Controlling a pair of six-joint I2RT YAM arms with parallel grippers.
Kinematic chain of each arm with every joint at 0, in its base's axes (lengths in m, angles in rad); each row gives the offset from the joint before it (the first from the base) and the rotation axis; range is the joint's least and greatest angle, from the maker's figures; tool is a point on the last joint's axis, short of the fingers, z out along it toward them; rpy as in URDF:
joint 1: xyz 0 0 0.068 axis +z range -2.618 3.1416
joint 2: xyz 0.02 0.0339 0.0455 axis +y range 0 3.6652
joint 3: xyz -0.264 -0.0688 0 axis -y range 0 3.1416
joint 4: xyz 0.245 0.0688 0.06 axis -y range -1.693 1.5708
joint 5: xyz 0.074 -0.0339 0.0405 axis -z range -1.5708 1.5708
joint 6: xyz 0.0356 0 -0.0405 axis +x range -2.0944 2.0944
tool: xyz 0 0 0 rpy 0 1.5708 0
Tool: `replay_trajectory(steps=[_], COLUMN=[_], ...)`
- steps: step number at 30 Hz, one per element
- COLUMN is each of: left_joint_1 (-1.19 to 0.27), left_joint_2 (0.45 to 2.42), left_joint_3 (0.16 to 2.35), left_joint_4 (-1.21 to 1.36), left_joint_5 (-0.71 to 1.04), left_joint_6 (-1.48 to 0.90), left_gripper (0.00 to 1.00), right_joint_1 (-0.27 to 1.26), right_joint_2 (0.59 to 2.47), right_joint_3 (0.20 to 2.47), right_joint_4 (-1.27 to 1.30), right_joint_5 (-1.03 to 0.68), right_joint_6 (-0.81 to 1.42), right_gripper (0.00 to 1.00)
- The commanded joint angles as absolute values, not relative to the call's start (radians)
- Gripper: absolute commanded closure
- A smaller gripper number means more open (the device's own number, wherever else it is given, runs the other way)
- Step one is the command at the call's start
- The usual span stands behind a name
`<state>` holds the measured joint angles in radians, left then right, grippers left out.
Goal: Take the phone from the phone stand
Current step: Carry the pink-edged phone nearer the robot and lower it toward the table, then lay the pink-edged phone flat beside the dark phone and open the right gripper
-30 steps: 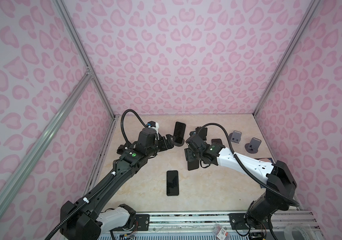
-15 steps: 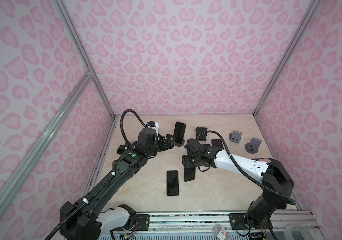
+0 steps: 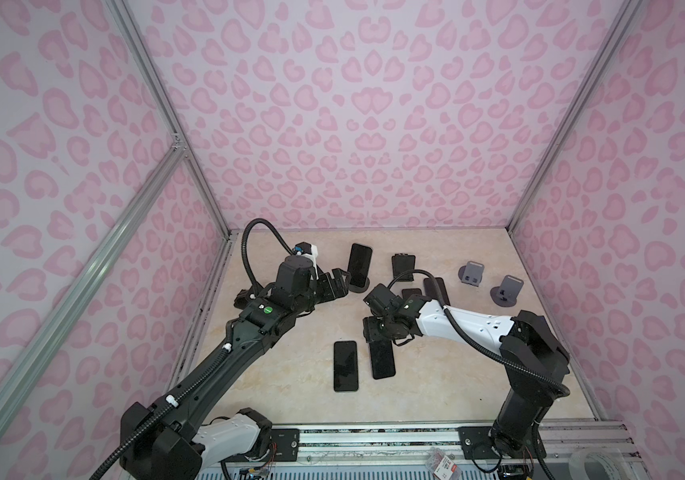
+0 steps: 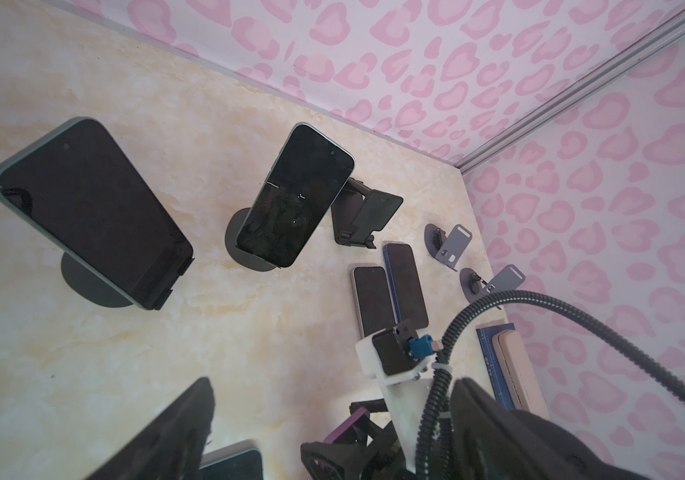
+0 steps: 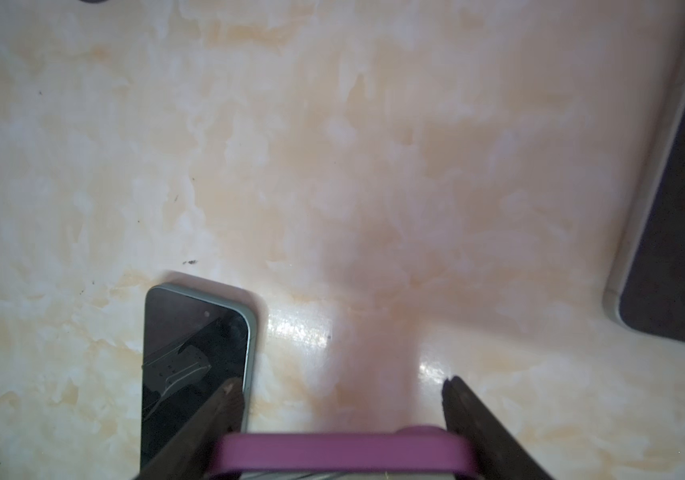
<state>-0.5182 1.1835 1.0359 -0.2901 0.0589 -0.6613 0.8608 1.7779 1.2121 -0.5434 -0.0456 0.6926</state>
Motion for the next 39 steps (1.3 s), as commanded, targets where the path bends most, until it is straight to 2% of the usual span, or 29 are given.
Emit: replay_trajectory(steps=[1,8,17,39], left_joint_1=[-0.518,-0.518,-0.519,-0.519], left_joint_2=[1.186,1.181,1.17,1.169], left_joint_3=[1.043,1.042,1.04,1.037], left_joint_4=[-0.265,-0.265,-0.264,-0.264], left_joint_5=[0.057,0.06,0.051,0.055], left_joint_6=[-0.663,-0.666,-0.667,-0.672], left_gripper=[0.08,0.08,0.08,0.08], right_joint_1=[0.869,0.914,0.965,0.971], right_joint_2=[1.795,1.822,1.837,1.875], right_joint_3=[1.198,1.187,1.19,1.134], right_joint_4=[-0.533,-0.521,-0.502,-0.438], right_joint_5=[-0.029,0.0,0.14,0.153], right_joint_6=[0.733,0.804,0.889,0.978], right_gripper=[0.38,0.39,0.38,0.32])
